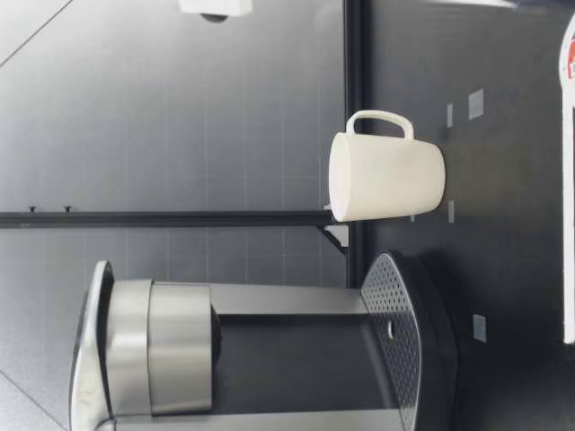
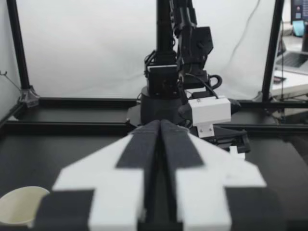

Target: Place the coffee capsule inside the capsule container, then place the cup onto the center of the cup tray.

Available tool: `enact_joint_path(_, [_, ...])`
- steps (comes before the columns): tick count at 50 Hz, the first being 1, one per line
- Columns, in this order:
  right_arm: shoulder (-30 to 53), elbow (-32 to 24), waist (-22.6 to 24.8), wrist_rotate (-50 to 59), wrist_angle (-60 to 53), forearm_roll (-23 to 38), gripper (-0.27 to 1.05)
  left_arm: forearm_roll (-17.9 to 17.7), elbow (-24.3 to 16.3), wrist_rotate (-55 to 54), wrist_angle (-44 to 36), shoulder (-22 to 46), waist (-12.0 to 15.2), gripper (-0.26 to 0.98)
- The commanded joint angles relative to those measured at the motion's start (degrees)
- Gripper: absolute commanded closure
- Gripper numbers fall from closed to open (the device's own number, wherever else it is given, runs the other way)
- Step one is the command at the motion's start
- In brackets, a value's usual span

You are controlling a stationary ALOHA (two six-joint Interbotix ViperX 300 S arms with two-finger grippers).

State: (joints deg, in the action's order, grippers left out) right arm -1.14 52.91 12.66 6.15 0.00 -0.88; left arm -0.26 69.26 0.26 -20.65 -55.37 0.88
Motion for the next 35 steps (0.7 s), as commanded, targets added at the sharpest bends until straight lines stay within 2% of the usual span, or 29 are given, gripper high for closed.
enact_joint_path(1, [-0.6,-1.2,-1.1,-0.1,-0.5,0.4,-0.17,0.1,-0.7,-0.1,-0.6,0.2,0.2,0.61])
enact_joint_path(35, [2.0,-5.3,-1.8,-0.4,0.3,3.6,-0.17,0.1,-0.4,-0.4,-0.6,0.2,0.1,0.61])
